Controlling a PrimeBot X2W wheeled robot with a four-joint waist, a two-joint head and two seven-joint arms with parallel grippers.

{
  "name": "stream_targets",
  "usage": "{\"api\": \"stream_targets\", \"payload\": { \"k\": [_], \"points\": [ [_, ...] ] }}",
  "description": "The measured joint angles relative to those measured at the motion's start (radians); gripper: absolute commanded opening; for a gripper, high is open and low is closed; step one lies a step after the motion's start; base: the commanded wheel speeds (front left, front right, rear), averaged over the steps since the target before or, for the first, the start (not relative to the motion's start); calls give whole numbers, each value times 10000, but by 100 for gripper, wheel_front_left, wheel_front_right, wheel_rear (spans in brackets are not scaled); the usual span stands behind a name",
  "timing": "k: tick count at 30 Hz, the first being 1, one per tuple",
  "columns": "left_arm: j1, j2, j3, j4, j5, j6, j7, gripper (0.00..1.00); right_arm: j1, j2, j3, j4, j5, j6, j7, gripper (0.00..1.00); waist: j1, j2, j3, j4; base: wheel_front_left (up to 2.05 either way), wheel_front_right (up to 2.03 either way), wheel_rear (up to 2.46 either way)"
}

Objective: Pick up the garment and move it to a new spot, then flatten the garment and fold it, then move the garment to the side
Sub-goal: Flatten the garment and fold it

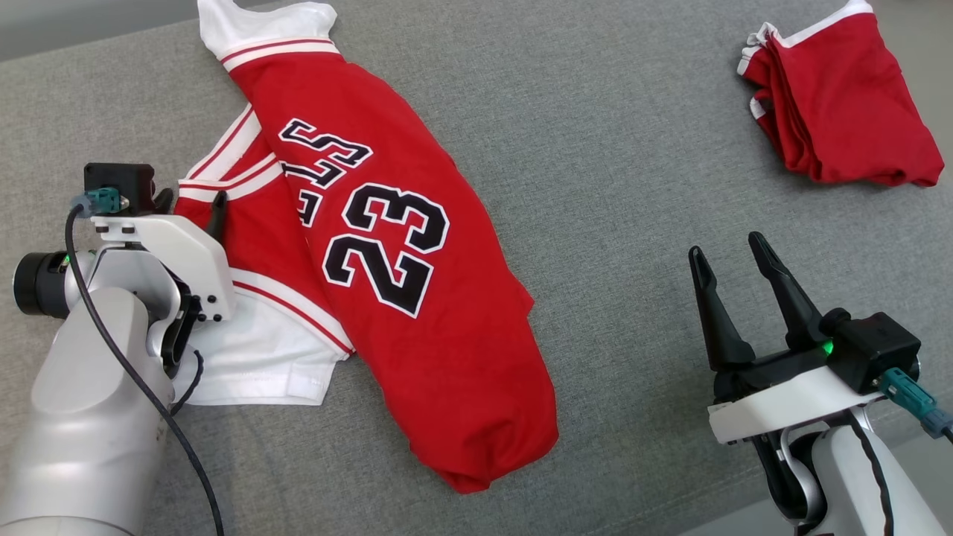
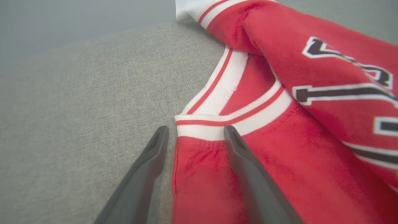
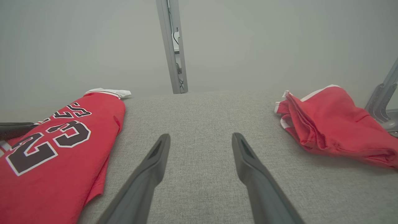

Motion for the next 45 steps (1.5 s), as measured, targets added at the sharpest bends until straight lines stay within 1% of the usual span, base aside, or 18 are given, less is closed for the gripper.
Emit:
{"api": "stream_targets", "payload": {
  "k": [1, 2, 6, 13, 18, 21, 24, 25, 26, 27, 28, 31, 34, 37, 40, 45],
  "points": [
    [0, 0, 0, 0, 0, 0, 0, 0, 0, 0, 0, 0, 0, 0, 0, 100, 0, 0, 0, 0, 0, 0, 0],
    [-105, -4, 58, 121, -161, -94, -10, 0, -12, -2, 13, 35, -58, 0, -17, 100, 0, 0, -5, 25, 0, 0, 0],
    [-167, 8, 221, 222, -305, -38, -341, 0, -12, -13, 8, 92, -98, 0, -31, 100, 0, 0, -73, 130, 0, 0, 0],
    [-273, 617, 953, 424, -769, 357, -1325, 0, -2, -167, 79, 136, -159, 0, -35, 100, 0, 0, -349, 629, 0, 0, 0],
    [-207, 1037, 1413, 658, -1072, 610, -1743, 0, -4, -253, 196, 222, -180, 0, -42, 100, 0, 0, -603, 1071, 0, 0, 0],
    [-80, 1168, 1578, 830, -1185, 740, -1866, 0, -2, -263, 265, 328, -182, 0, -42, 100, 0, 0, -748, 1324, 0, 0, 0],
    [27, 1149, 1599, 991, -1223, 886, -1944, 0, -4, -284, 314, 441, -180, 0, -44, 100, 0, 0, -867, 1560, 0, 0, 0],
    [61, 1127, 1574, 1018, -1221, 918, -1975, 4, -9, -280, 336, 458, -180, 0, -44, 100, 0, 0, -898, 1632, 0, 0, 0],
    [104, 1099, 1540, 1049, -1218, 928, -2025, 34, -14, -278, 351, 483, -178, 0, -44, 100, 0, 0, -929, 1701, 0, 0, 0],
    [151, 1066, 1471, 1076, -1174, 965, -2079, 90, -25, -280, 374, 504, -178, 0, -44, 100, 0, 0, -962, 1770, 0, 0, 0],
    [189, 1016, 1417, 1106, -1133, 965, -2123, 100, -46, -282, 389, 541, -174, 0, -42, 100, 0, 0, -997, 1834, 0, 0, 0],
    [201, 802, 1304, 1106, -1133, 915, -2284, 100, -104, -309, 435, 658, -136, 0, -42, 100, 0, 0, -1131, 2026, 0, 0, 0],
    [277, 616, 1212, 878, -1133, 853, -2757, 100, -103, -351, 454, 805, -98, 0, -42, 100, 0, 0, -1340, 2203, 0, 0, 0],
    [529, 360, 1160, 420, -1195, 606, -3162, 100, -104, -384, 483, 941, -42, 0, -17, 100, 0, 0, -1581, 2400, 0, 0, 0],
    [945, 40, 988, -240, -1231, 165, -3365, 100, -100, -426, 433, 1118, 151, 0, 35, 100, 0, 0, -1816, 2662, 0, 0, 0],
    [2060, -424, 784, -1751, -1252, -199, -3534, 100, -17, -539, 364, 1444, 441, 0, 81, 100, 0, 0, -2193, 3219, 0, 0, 0]
  ]
}}
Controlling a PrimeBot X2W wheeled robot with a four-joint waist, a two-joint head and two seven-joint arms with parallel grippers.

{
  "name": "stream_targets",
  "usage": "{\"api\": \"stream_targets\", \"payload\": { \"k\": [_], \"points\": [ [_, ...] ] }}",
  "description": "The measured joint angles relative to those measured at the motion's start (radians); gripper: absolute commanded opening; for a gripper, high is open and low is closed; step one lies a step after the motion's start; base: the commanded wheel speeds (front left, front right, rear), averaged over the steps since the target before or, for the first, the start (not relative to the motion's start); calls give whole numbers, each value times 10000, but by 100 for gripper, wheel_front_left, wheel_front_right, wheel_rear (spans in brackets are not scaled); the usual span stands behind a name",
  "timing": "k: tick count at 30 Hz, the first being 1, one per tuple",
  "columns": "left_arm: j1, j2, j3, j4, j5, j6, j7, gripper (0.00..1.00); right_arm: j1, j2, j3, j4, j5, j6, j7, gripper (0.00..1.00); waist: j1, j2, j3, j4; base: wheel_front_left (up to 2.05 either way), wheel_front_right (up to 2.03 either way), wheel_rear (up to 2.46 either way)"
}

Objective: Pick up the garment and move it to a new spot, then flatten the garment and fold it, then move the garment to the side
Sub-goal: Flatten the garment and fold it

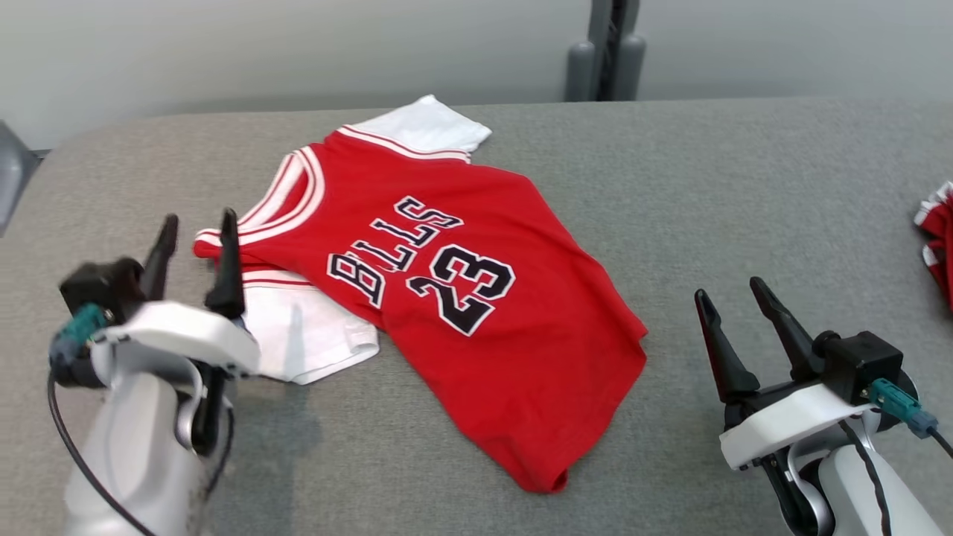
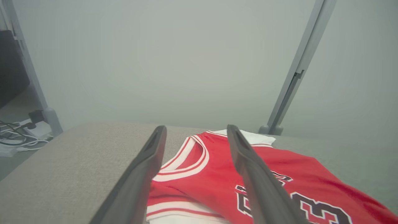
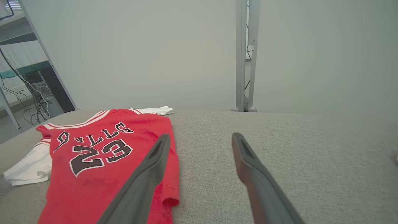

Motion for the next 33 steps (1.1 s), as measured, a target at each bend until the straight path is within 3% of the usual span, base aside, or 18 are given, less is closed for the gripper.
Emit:
{"api": "stream_targets", "payload": {
  "k": [8, 16, 26, 27, 33],
  "points": [
    [2851, -861, -153, -2847, -117, -161, -42, 100, 129, -157, -153, 744, 343, 0, 6, 100, 0, 0, -403, 938, 0, 0, 0],
    [3680, -1164, -715, -3329, -128, -58, -40, 100, -109, -376, -343, 2100, 972, 0, 443, 100, 0, 0, -377, 1829, 0, 0, 0],
    [3675, -1216, -807, -3264, -134, -46, -40, 100, -793, -610, 288, 3599, 2017, 0, 1074, 100, 0, 0, -46, 2713, 0, 0, 0],
    [3676, -1221, -802, -3262, -134, -46, -40, 100, -845, -621, 355, 3689, 2086, 0, 1062, 1, 0, 0, -23, 2761, 0, 0, 0],
    [3679, -1239, -792, -3235, -130, -73, -40, 100, -1568, -1129, 506, 4219, 1785, 0, 715, 0, 0, 0, 75, 2913, 0, 0, 0]
  ]
}}
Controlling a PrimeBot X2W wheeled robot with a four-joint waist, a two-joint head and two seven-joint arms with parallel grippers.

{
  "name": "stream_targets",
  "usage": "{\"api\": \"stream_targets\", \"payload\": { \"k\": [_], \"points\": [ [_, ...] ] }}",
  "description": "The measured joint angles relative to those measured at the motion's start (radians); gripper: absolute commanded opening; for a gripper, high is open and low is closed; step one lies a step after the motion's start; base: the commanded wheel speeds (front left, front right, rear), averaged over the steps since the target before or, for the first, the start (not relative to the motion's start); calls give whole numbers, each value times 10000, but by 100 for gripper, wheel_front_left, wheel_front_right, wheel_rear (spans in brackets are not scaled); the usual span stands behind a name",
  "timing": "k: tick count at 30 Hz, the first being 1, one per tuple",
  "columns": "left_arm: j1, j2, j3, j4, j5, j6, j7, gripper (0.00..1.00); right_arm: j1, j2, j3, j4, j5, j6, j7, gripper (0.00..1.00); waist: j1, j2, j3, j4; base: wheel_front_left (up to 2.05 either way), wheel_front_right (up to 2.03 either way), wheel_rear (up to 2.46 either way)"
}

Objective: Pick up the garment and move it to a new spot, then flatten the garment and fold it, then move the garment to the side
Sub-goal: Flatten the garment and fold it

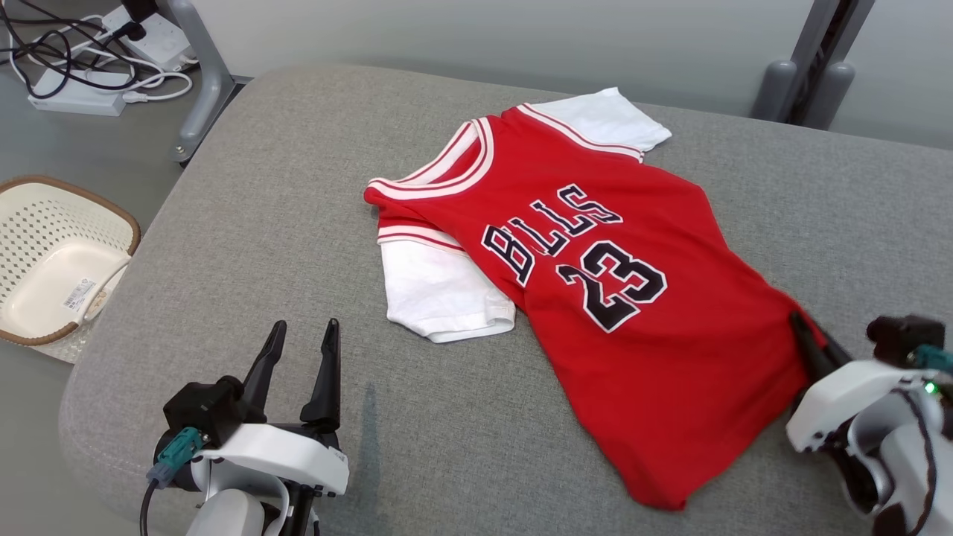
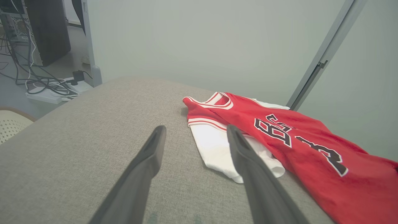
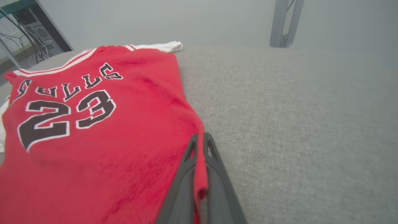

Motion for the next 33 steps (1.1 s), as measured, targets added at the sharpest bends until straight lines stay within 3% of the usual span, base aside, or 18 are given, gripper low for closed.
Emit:
{"api": "stream_targets", "payload": {
  "k": [4, 14, 18, 24, 25, 26, 33],
  "points": [
    [-7, -12, -23, 8, 0, 0, 0, 100, -768, -696, -2, 132, -401, 2, 8, 0, 0, 0, 73, 49, 0, 0, 0],
    [-243, -35, -533, -178, -393, -13, 0, 100, -3319, -3310, 291, 48, -1789, 2, 662, 0, 0, 0, 562, 314, 0, 0, 0],
    [-325, -33, -813, -261, -612, 19, -2, 100, -4238, -3770, 548, 201, -2435, 2, 673, 0, 0, 0, 844, 481, 0, 0, 0],
    [-588, -36, -1185, -303, -811, 96, 0, 100, -4901, -3710, 846, 907, -2677, 0, 629, 0, 0, 0, 1212, 684, 0, 0, 0],
    [-637, -42, -1231, -301, -823, 115, 0, 100, -4932, -3593, 949, 1078, -2596, 0, 656, 59, 0, 0, 1265, 720, 0, 0, 0],
    [-680, -44, -1273, -307, -849, 130, -2, 100, -4940, -3488, 1060, 1287, -2587, 2, 667, 100, 0, 0, 1311, 747, 0, 0, 0],
    [-748, -35, -1340, -259, -840, 198, 0, 100, -4843, -2832, 1858, 2382, -2399, 2, 479, 100, 0, 0, 1215, 649, 0, 0, 0]
  ]
}}
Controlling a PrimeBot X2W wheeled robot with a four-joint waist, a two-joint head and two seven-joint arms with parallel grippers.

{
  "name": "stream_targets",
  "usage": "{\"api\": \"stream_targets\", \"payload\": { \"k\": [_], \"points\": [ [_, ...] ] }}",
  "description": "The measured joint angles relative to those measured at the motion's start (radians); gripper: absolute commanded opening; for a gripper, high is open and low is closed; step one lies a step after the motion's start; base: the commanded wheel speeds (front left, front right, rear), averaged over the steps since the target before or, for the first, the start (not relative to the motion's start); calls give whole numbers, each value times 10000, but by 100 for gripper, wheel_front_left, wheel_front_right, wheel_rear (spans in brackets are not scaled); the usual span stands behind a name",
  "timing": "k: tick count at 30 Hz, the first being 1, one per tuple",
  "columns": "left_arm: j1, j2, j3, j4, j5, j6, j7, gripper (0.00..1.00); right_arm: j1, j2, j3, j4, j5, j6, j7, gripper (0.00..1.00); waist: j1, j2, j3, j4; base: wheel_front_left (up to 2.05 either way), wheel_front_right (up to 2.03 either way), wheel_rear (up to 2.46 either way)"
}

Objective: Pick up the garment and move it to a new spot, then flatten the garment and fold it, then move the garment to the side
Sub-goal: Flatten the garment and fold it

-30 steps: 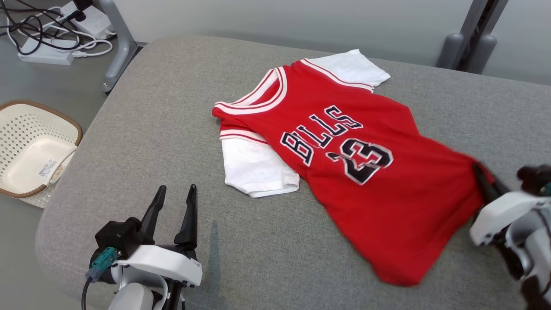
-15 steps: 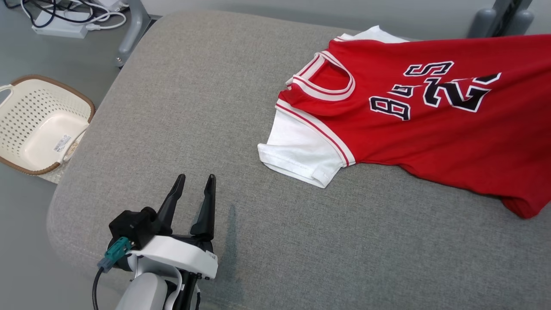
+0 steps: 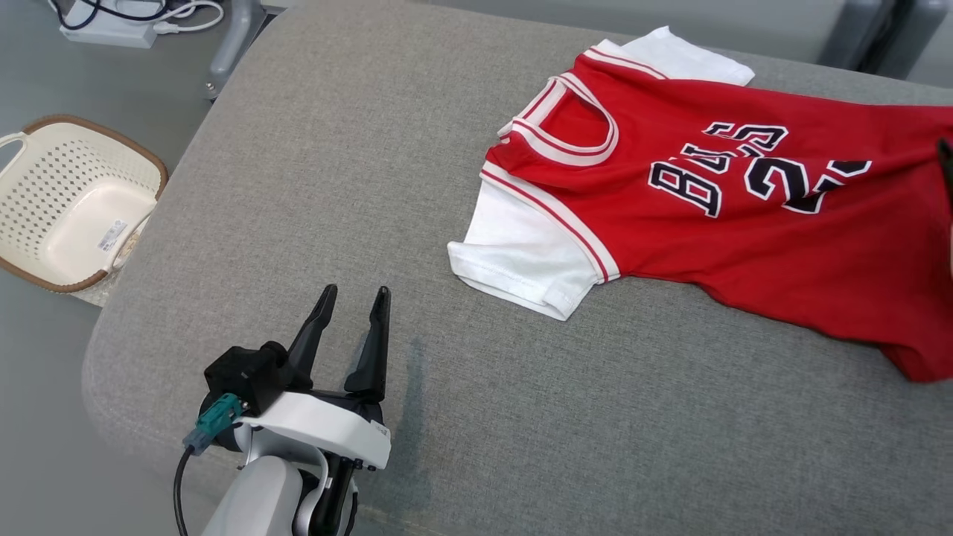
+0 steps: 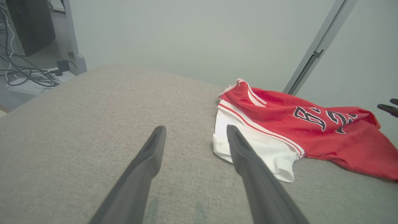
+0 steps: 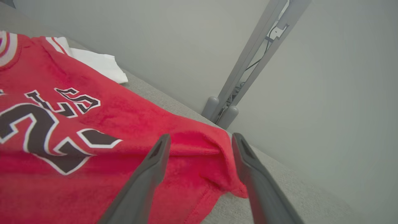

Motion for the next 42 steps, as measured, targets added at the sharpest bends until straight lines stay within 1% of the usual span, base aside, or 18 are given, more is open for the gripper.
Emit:
{"api": "stream_targets", "payload": {
  "k": [6, 11, 15, 18, 22, 24, 27, 30, 31, 33, 34, 38, 42],
  "points": [
    [76, -6, 326, 67, 136, -21, 0, 100, 200, 617, 224, 357, 410, 0, -788, 100, 0, 1, -404, -450, 0, 0, 0],
    [142, -10, 694, 247, 196, -109, 0, 100, 550, 1143, 109, -27, 1035, 0, -1191, 100, 0, 1, -818, -1086, 0, 0, 0],
    [186, -10, 1020, 581, 165, -134, -15, 100, 1203, 1465, -121, -913, 1499, -2, -1281, 100, 0, 1, -1123, -1699, 0, 0, 0],
    [202, -6, 1302, 953, -8, -217, -17, 100, 2046, 1678, -495, -2232, 1720, -2, -1315, 100, 0, 0, -1311, -2192, 0, 0, 0],
    [192, 102, 1674, 1329, 69, -284, -17, 100, 3615, 1975, -1338, -3894, 1628, -2, -1319, 100, 0, 1, -1507, -2832, 0, 0, 0],
    [178, 123, 1839, 1452, 128, -297, -17, 100, 4389, 2297, -1998, -4617, 1595, -2, -1319, 100, 0, 1, -1583, -3114, 0, 0, 0],
    [176, 188, 2130, 1722, 142, -297, -17, 100, 5469, 2819, -2395, -5544, 1166, -4, -1319, 100, 0, 1, -1677, -3479, 0, 0, 0],
    [175, 280, 2372, 2027, 224, -278, -19, 100, 6232, 3340, -2754, -6111, 972, -2, -1321, 100, 0, 1, -1736, -3796, 0, 0, 0],
    [174, 282, 2426, 2174, 247, -190, -19, 100, 6375, 3455, -2849, -6261, 907, -2, -1319, 100, 0, 1, -1745, -3888, 0, 0, 0],
    [135, 320, 2531, 2755, 389, 232, 10, 100, 6547, 3649, -2991, -6491, 811, -2, -1319, 100, 0, 0, -1741, -4047, 0, 0, 0],
    [50, 430, 2568, 3246, 449, 441, 117, 100, 6626, 3791, -3026, -6654, 698, -2, -1321, 100, 0, 0, -1703, -4166, 0, 0, 0],
    [-538, 589, 2569, 3860, 479, 497, 132, 100, 6645, 3906, -2932, -6790, 539, -2, -1321, 100, 0, 1, -1500, -4309, 0, 0, 0],
    [-1034, 692, 2495, 4366, 497, 418, 123, 100, 6620, 3931, -2861, -6876, 472, -2, -1321, 100, 0, 1, -1286, -4427, 0, 0, 0]
  ]
}}
